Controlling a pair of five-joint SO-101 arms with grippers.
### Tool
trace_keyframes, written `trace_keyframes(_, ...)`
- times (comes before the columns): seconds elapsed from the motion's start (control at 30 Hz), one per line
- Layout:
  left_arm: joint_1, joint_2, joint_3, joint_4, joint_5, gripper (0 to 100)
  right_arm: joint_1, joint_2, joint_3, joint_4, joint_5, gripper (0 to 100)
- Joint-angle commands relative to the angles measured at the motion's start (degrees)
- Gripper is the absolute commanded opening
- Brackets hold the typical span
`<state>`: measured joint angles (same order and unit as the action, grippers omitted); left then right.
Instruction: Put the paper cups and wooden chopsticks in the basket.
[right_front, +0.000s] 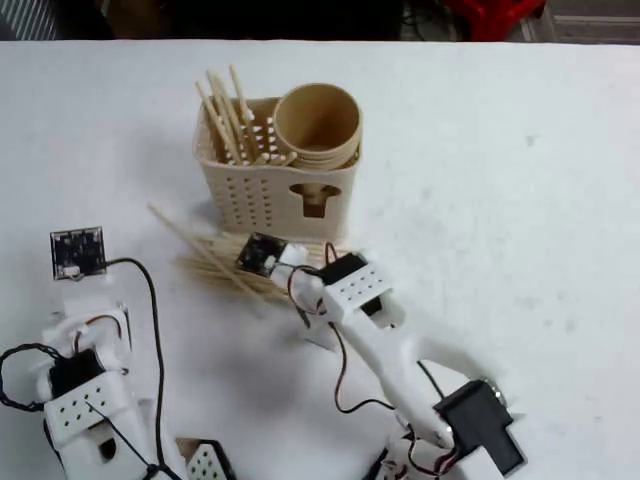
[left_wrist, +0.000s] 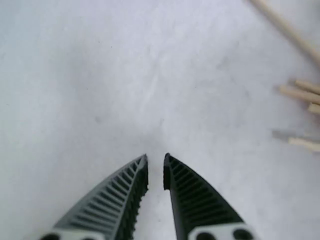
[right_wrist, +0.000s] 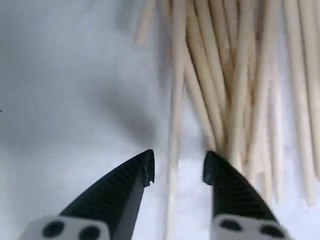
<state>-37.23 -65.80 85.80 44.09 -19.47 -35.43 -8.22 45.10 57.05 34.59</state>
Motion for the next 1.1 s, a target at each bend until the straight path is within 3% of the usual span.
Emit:
trace_keyframes(0.0,0.75,-0.84,-0.35,-1.58,-0.44,8,-0.31,-2.42,-1.05,0.22,0.35,24.4)
trace_keyframes(0.27,0.75,-0.84,-0.35,-1.58,-0.44,8,-5.23,-1.89,-4.22,0.31,0.0,20.0)
trace_keyframes(0.4,0.75,-0.84,-0.35,-1.58,-0.44,8,-4.88,-1.36,-3.25,-6.99,-6.07,17.8)
trace_keyframes(0.57,0.75,-0.84,-0.35,-1.58,-0.44,8,-5.05,4.53,-3.6,-11.3,-6.95,11.5)
trace_keyframes(0.8,0.75,-0.84,-0.35,-1.58,-0.44,8,-3.65,8.31,-5.36,-11.12,-7.12,1.2)
trace_keyframes(1.07,0.75,-0.84,-0.35,-1.58,-0.44,8,-1.8,-2.07,-5.45,-5.14,-7.91,1.6)
